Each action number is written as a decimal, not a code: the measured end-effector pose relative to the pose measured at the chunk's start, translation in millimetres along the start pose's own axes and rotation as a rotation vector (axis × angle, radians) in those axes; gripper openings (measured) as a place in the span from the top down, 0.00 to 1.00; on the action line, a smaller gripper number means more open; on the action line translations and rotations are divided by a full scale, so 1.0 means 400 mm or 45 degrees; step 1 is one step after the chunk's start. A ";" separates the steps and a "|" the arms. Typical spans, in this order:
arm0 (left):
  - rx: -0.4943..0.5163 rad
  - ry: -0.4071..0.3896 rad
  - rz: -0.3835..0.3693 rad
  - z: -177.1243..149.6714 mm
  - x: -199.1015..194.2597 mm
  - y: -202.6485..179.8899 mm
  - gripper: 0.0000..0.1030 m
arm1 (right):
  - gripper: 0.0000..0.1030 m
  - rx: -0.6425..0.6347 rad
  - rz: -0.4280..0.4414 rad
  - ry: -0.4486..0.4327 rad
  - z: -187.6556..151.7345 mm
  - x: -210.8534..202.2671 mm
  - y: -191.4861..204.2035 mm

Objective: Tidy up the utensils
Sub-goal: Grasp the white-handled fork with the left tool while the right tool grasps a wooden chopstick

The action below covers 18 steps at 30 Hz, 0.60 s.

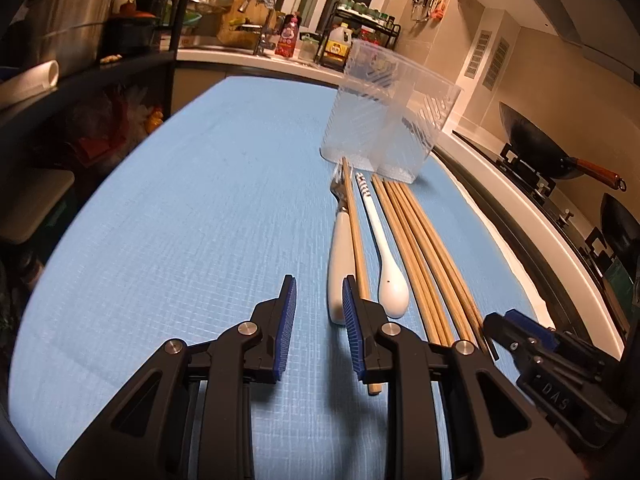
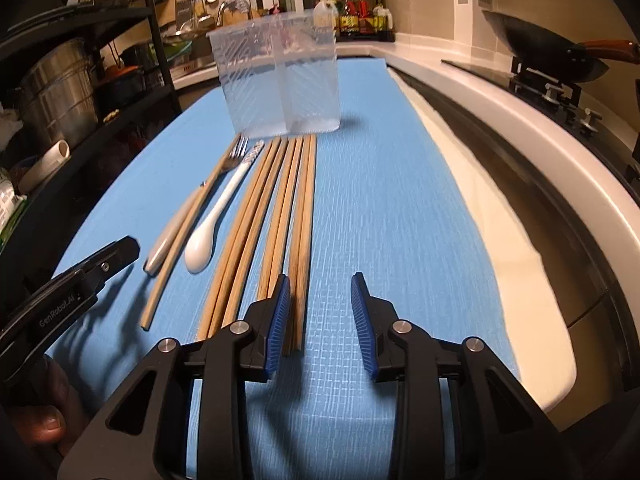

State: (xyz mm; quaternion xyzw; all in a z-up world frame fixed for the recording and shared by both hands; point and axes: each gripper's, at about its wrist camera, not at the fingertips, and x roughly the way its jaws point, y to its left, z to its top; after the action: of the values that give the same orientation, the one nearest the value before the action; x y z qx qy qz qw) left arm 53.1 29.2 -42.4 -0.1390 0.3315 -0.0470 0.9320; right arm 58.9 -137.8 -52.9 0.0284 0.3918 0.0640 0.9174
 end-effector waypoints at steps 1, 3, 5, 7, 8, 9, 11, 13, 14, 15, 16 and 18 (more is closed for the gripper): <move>0.010 0.013 -0.001 -0.004 0.010 -0.006 0.77 | 0.74 0.002 -0.010 -0.001 -0.003 0.000 -0.001; 0.020 0.021 0.000 -0.007 0.019 -0.012 0.77 | 0.75 0.019 -0.019 -0.007 -0.001 -0.004 -0.007; 0.023 0.023 0.002 -0.007 0.021 -0.013 0.77 | 0.75 0.017 -0.020 0.017 -0.002 0.005 -0.007; 0.039 0.030 0.013 -0.006 0.024 -0.020 0.77 | 0.76 -0.022 -0.047 0.017 -0.005 0.008 0.003; 0.052 0.037 0.022 -0.004 0.026 -0.024 0.76 | 0.76 -0.035 -0.050 0.017 -0.006 0.008 0.007; 0.063 0.042 0.030 -0.002 0.028 -0.028 0.76 | 0.76 -0.038 -0.043 0.017 -0.006 0.008 0.009; 0.095 0.054 0.056 0.002 0.033 -0.041 0.76 | 0.78 -0.046 -0.043 0.016 -0.006 0.008 0.011; 0.109 0.063 0.071 0.006 0.038 -0.047 0.76 | 0.87 -0.054 -0.041 0.015 -0.005 0.009 0.013; 0.117 0.068 0.076 0.008 0.042 -0.050 0.76 | 0.89 -0.061 -0.036 0.014 -0.006 0.008 0.015; 0.132 0.072 0.086 0.011 0.045 -0.053 0.76 | 0.93 -0.069 -0.035 0.013 -0.008 0.007 0.015; 0.147 0.074 0.097 0.013 0.049 -0.057 0.76 | 0.95 -0.081 -0.034 0.012 -0.009 0.006 0.020; 0.176 0.078 0.119 0.016 0.055 -0.064 0.76 | 0.95 -0.103 -0.048 0.007 -0.012 0.004 0.026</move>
State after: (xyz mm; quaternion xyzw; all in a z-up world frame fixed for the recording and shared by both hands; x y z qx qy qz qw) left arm 74.3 2.2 -43.6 -0.0570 0.3621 -0.0306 0.9299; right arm 55.5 -127.4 -56.3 -0.0162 0.3919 0.0625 0.9177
